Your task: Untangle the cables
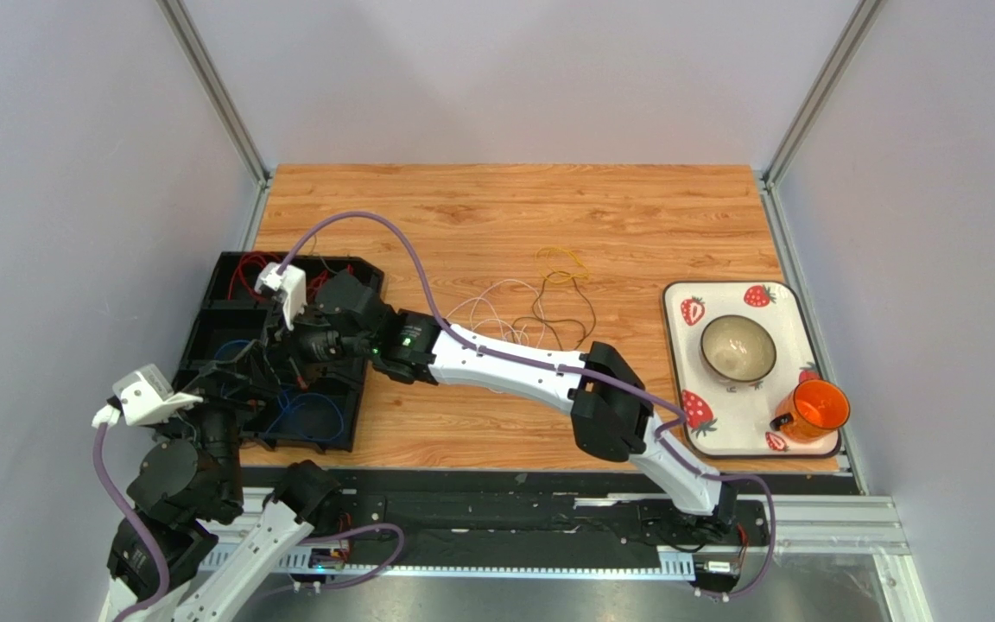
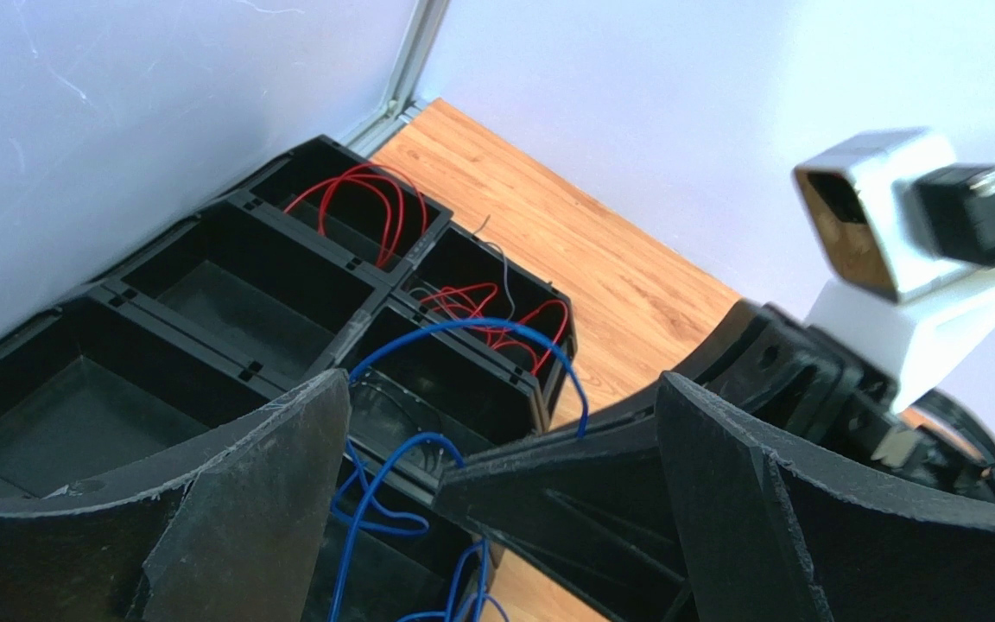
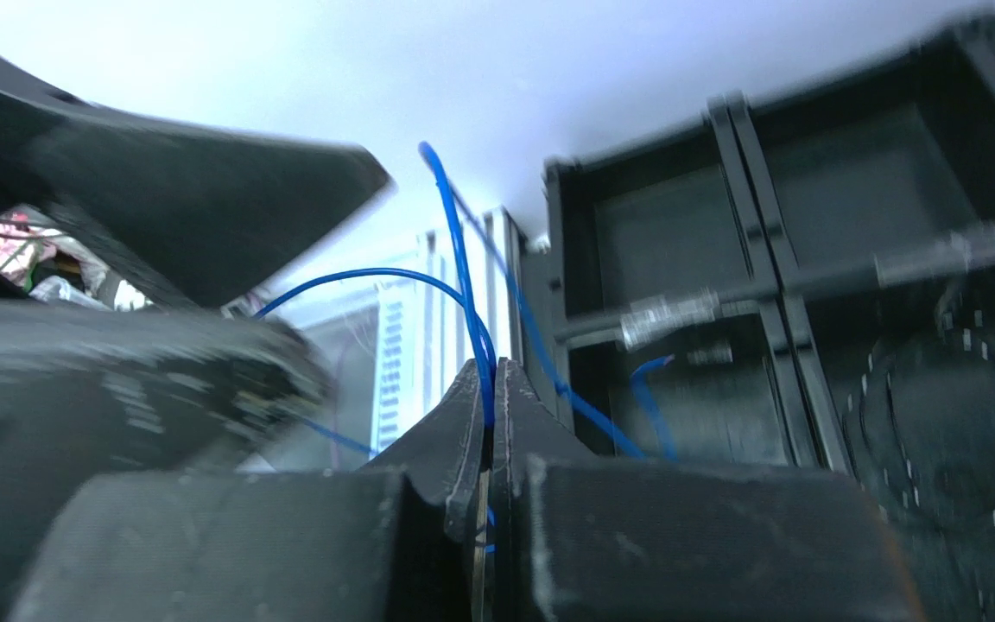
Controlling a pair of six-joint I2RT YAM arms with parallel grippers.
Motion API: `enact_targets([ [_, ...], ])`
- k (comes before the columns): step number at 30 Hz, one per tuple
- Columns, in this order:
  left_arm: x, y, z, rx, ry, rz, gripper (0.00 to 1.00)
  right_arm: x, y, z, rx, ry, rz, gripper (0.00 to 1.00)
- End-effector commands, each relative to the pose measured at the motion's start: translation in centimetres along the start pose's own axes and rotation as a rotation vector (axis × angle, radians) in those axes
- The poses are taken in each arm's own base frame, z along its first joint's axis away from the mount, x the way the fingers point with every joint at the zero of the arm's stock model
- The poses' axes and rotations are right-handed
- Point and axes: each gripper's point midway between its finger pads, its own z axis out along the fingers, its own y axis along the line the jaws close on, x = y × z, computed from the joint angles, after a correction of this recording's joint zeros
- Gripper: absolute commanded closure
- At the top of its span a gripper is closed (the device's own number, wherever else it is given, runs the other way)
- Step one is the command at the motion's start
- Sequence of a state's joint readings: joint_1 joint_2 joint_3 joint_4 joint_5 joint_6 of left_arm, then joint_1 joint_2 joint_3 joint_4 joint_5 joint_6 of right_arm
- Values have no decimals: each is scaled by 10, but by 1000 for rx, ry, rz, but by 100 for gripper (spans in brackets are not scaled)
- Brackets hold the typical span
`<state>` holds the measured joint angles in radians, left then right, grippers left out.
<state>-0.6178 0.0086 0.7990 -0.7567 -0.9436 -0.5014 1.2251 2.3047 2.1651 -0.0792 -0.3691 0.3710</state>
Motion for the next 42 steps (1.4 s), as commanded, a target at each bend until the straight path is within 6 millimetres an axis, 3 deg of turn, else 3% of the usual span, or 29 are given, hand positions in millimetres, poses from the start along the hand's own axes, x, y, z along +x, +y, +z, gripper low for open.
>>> enact_targets([
  [1,-20,12,-16,58,-86,-83,5,-24,17,11,-102,-132,-91,100],
  [11,-25,25,-21,17,-90,-52,5,-1,5,25,-219,-128,-19,100],
  [23,-22,22,-21,38,-75,-27,4,51,-55,39,-57,-8,-5,99],
  [26,-21,22,-22,41,-71,-23,4,50,-59,37,-31,-6,11,88],
  [27,-21,21,-22,44,-70,-24,4,51,-63,35,-4,7,23,74],
  [31,-20,20,-22,50,-68,-24,3,51,-71,29,38,34,64,59],
  [32,-20,20,-22,53,-67,-24,3,60,-76,25,65,76,84,53],
  [35,-20,18,-22,61,-65,-25,3,65,-79,15,101,103,60,52],
  [36,-20,18,-22,61,-65,-25,3,56,-77,10,108,90,48,52],
  [42,-19,18,-22,62,-64,-22,3,48,-68,-10,131,113,24,53],
])
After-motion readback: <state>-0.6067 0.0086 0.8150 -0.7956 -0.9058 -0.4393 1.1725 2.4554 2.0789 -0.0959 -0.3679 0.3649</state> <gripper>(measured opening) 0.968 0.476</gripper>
